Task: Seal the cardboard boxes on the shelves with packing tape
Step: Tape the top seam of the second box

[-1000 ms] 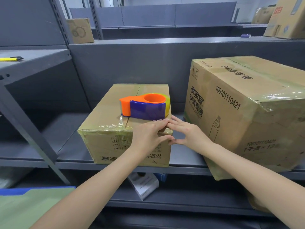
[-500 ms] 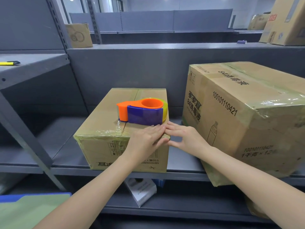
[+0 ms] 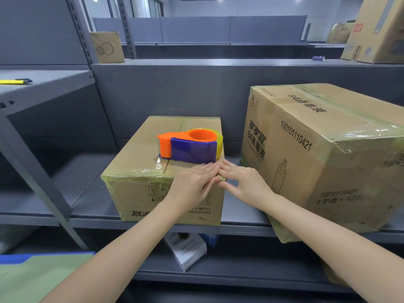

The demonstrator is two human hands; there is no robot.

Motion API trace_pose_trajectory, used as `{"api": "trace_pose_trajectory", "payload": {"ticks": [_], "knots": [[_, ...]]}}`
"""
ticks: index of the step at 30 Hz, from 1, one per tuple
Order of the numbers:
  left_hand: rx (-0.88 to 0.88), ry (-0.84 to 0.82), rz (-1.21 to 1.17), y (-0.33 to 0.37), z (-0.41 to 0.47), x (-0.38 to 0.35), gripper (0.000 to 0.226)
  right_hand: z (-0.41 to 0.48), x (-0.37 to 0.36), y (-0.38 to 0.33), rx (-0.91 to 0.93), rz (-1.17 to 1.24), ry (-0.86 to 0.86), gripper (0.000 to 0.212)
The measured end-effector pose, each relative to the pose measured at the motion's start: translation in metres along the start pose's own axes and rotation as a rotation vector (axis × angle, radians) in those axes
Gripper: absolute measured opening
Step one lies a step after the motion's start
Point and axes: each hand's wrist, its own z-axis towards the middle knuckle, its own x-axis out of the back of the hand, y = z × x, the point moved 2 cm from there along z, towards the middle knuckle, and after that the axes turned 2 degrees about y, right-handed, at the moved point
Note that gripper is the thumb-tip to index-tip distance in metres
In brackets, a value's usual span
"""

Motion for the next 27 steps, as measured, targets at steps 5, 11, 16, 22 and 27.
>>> {"api": "trace_pose_trajectory", "payload": {"ticks": [5,11,16,22,27], "knots": [[0.080,-0.122,-0.111,-0.006,-0.004,0.011,0.040,0.000,0.000,-0.007,-0.006,-0.064,-0.062,0.050],[0.271,0.081,-0.040,-0.045,-0.032,0.056,0.045,0.005,0.004,-0.036,0.122,-0.249,0.123,0.034],[0.549,0.042,0.025,-0.106,-0.054,0.083,0.027,0.023,-0.016,-0.075,0.263,-0.324,0.172,0.032],[0.565,-0.269,-0.110,-0.146,-0.053,0.094,0.034,0.063,-0.057,-0.104,0.225,-0.205,0.010,0.040],[0.523,-0.249,-0.108,-0.153,-0.064,0.083,0.038,0.065,-0.062,-0.111,0.224,-0.296,0.102,0.033]]}}
